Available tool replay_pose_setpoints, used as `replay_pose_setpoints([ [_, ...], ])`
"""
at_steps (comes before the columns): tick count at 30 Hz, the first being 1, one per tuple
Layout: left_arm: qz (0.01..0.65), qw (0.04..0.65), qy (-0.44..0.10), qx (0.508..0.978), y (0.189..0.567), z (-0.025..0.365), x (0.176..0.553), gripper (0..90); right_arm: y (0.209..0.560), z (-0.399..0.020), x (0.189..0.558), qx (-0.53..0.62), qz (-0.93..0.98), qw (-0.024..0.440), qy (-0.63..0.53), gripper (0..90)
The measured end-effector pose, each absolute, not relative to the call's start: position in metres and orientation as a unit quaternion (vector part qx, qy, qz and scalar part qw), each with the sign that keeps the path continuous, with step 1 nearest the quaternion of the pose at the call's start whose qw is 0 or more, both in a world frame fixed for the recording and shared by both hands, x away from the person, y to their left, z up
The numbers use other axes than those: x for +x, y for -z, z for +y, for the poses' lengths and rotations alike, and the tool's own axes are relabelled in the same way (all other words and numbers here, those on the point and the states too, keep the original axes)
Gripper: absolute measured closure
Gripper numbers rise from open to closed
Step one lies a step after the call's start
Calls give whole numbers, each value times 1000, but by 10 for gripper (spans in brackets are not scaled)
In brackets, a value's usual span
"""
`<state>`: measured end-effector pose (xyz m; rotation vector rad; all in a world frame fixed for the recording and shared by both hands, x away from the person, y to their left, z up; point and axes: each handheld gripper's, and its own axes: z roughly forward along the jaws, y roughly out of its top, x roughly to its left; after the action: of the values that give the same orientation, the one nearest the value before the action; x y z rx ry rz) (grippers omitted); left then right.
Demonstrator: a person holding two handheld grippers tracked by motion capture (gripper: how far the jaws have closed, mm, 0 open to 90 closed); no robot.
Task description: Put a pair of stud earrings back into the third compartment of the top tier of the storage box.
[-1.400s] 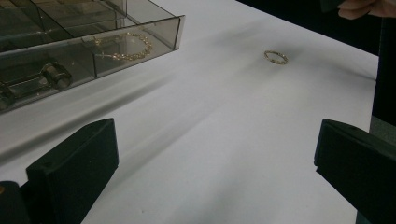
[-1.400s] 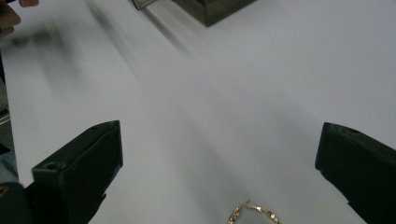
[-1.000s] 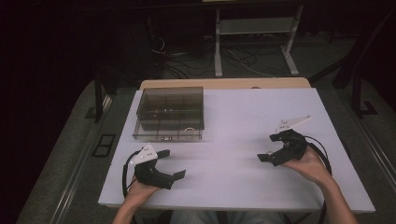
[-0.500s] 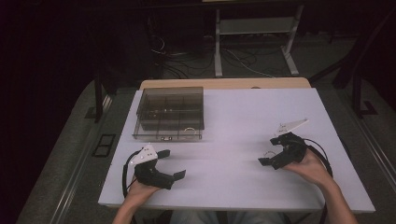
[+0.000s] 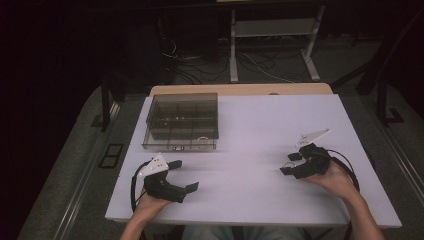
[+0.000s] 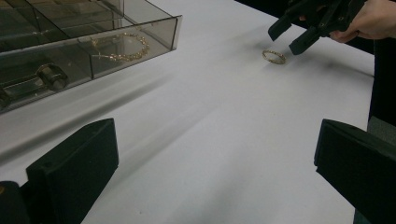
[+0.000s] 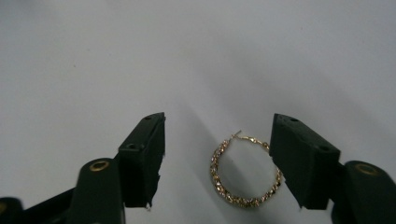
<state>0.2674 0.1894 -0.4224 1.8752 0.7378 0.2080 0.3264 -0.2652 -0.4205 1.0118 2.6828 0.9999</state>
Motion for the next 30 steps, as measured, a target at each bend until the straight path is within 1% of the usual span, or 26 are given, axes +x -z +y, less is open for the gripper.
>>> replay_pose_setpoints([
  [5,309,530,-86,785,423,189,267,0,425,-268,326,335,885,51,-318,443],
  [11,309,529,-86,785,423,189,268,0,429,-270,325,335,890,49,-305,510],
  [17,307,529,-86,787,423,189,268,0,432,-270,324,331,893,49,-301,602],
  [30,308,528,-86,787,423,189,269,0,436,-262,322,317,903,54,-285,743],
])
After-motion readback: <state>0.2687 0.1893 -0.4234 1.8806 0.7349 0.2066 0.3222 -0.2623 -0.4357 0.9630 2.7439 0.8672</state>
